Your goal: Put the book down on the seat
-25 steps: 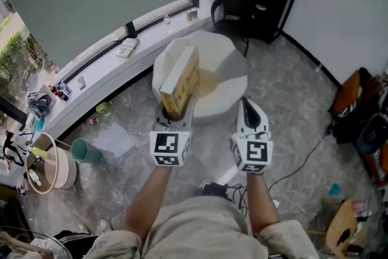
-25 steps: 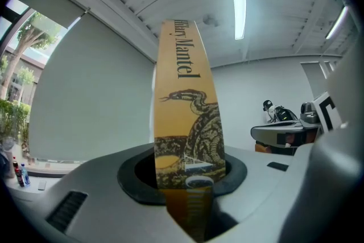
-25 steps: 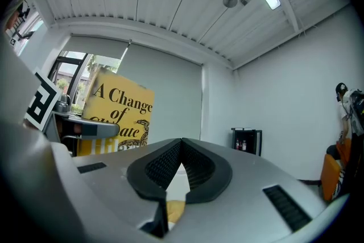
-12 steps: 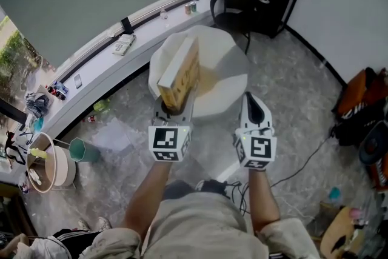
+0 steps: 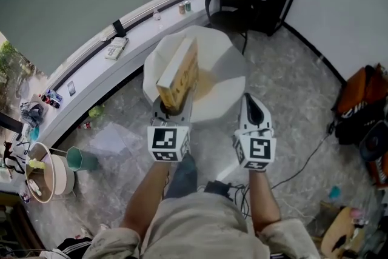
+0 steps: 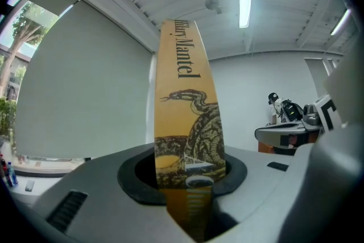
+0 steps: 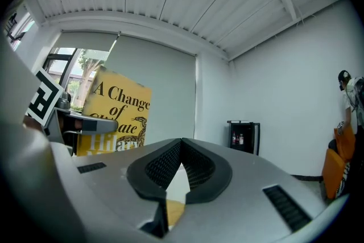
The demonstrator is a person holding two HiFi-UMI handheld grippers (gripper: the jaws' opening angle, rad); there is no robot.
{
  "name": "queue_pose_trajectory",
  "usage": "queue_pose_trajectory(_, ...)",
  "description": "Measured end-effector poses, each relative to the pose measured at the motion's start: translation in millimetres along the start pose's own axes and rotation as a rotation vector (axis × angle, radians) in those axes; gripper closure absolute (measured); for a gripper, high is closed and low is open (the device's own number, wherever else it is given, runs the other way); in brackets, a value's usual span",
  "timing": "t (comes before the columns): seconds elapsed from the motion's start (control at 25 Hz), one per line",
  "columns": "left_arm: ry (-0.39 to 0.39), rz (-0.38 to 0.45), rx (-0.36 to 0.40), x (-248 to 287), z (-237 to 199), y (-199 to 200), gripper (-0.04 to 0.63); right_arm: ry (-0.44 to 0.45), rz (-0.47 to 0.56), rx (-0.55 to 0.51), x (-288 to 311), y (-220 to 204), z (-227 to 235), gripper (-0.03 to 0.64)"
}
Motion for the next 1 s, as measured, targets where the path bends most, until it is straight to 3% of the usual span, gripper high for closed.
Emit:
queue_pose_trajectory(0.32, -0.050, 0.007, -0.007, 94, -38, -3, 0.439, -0.013, -0.036, -0.033, 90, -7, 6, 0.614)
queue_pose_trajectory(0.72, -0.080, -0.004, -0.022, 236, -129, 9, 0.439, -0.067, -0.032, -0.024, 254, 6, 15, 0.614)
queue_pose_trajectory(1.0, -0.083, -0.012, -0.020, 290, -169, 12, 0.439, -0.086, -0.027, -0.031, 321, 10, 13, 0.614)
Point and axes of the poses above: the fingertips, and each gripper's own axes: x forward along the fingers, z to its right, y out of its top, the point moved 9 cm from there along -x, backward along the fingers, and after that the axes turned 4 degrees about -x, right-handed, at the moved point
